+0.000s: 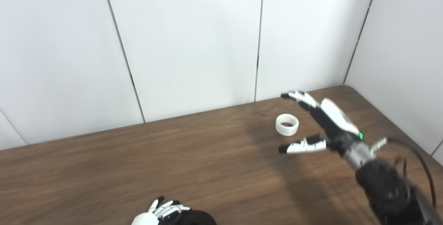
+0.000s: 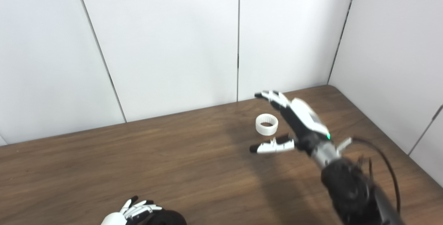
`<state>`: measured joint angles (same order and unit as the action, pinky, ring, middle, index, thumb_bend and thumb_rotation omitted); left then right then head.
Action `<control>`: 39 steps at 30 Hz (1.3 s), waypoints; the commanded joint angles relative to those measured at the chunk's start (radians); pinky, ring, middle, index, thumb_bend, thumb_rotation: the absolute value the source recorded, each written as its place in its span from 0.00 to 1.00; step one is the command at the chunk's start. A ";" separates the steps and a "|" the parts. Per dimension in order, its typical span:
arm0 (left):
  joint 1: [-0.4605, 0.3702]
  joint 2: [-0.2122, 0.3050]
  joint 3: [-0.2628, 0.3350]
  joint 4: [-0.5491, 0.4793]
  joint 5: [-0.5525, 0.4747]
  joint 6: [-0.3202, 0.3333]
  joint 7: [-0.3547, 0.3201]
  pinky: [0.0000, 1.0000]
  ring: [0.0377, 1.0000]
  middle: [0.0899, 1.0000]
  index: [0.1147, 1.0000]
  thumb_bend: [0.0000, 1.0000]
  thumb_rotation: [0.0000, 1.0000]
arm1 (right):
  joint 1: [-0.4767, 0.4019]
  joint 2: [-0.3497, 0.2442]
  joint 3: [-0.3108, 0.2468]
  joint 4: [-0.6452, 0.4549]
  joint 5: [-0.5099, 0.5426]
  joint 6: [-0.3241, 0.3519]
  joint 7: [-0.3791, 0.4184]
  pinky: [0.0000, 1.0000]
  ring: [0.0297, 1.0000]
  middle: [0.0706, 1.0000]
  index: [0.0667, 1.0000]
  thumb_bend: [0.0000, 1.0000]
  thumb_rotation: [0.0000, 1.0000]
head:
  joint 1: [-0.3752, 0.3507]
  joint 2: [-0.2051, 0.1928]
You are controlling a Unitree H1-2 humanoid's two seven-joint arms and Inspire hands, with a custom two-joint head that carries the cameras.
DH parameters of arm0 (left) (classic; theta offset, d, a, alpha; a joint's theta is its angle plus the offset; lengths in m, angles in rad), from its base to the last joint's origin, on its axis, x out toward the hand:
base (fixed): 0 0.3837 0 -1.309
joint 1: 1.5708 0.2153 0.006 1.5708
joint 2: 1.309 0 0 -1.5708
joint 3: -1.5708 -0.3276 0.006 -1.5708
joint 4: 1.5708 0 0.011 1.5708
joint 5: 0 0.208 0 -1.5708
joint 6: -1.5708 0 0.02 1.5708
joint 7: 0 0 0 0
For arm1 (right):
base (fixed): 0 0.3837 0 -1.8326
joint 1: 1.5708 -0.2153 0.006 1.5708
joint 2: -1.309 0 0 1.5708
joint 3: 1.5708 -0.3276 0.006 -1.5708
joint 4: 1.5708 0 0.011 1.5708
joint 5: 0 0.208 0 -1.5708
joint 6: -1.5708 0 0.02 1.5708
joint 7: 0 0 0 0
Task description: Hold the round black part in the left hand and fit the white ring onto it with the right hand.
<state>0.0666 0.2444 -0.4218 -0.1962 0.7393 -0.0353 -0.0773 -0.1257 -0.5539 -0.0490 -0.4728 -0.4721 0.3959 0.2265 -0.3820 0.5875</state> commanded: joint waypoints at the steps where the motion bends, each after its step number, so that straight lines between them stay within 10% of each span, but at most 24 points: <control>1: 0.024 0.017 -0.012 -0.007 0.046 0.027 -0.044 1.00 0.85 0.75 0.41 0.52 0.05 | -0.076 -0.065 0.009 0.021 -0.047 0.026 0.041 1.00 1.00 0.94 0.87 0.96 0.25 | 0.001 0.005; 15: 0.030 0.024 -0.014 -0.036 0.051 0.043 -0.065 1.00 0.86 0.76 0.41 0.52 0.06 | -0.299 -0.200 0.171 0.287 -0.168 0.034 0.223 1.00 1.00 0.95 0.84 0.99 0.32 | 0.004 0.031; 39: 0.045 0.023 -0.015 -0.070 0.059 0.058 -0.078 1.00 0.86 0.76 0.41 0.53 0.06 | -0.530 -0.151 0.372 0.690 -0.276 0.000 0.265 1.00 1.00 0.95 0.84 1.00 0.33 | 0.030 0.060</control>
<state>0.0894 0.2462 -0.4261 -0.2609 0.7720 0.0216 -0.1183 -0.5844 -0.6948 0.3257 0.2272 -0.7275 0.4092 0.5000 -0.3513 0.6458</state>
